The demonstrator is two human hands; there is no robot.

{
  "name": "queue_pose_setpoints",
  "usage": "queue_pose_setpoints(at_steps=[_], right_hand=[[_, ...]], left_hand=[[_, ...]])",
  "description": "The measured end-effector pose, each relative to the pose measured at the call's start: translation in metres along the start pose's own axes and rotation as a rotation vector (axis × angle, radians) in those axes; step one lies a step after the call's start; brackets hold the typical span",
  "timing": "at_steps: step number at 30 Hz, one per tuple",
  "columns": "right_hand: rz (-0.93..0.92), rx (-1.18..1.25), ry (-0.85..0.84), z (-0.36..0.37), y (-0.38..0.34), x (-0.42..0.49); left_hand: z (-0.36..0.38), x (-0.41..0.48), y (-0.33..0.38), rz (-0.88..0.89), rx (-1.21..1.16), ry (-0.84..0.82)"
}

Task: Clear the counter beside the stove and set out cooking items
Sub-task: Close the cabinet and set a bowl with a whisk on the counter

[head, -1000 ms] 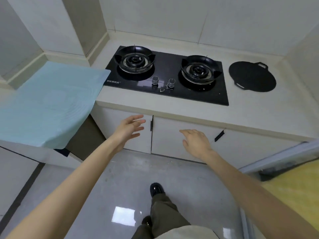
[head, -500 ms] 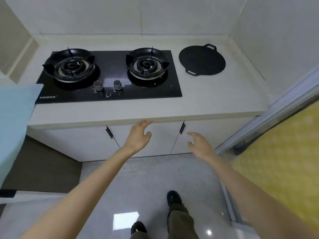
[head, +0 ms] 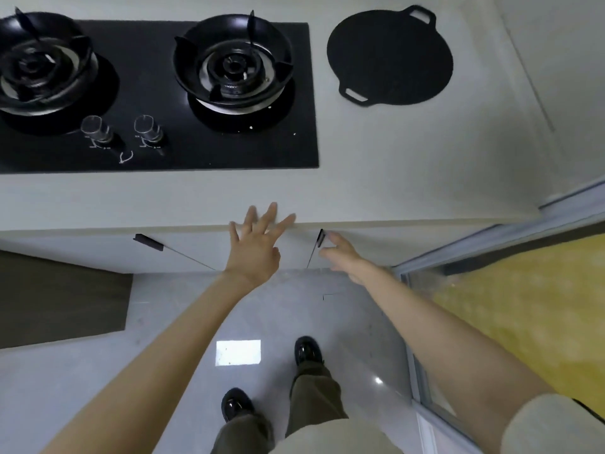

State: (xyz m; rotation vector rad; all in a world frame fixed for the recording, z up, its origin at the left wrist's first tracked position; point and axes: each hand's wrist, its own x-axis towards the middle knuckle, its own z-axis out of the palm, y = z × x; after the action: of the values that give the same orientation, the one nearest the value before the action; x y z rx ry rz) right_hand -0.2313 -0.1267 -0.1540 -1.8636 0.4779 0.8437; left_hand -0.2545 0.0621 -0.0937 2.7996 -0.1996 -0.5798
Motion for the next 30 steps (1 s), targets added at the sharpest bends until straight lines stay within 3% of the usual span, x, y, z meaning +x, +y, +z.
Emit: queue_pose_setpoints(at_steps=[10, 17, 23, 30], right_hand=[[-0.084, -0.146, 0.034, -0.001, 0.02, 0.013], [-0.027, -0.253, 0.055, 0.004, 0.074, -0.038], [0.06, -0.213, -0.045, 0.002, 0.135, -0.097], [0.107, -0.202, 0.346, 0.003, 0.205, -0.156]], left_hand=[[0.019, -0.013, 0.002, 0.036, 0.066, 0.23], [0.028, -0.049, 0.003, 0.123, 0.22, -0.02], [0.046, -0.085, 0.016, 0.207, 0.197, -0.148], [0.064, -0.109, 0.054, 0.351, 0.268, -0.19]])
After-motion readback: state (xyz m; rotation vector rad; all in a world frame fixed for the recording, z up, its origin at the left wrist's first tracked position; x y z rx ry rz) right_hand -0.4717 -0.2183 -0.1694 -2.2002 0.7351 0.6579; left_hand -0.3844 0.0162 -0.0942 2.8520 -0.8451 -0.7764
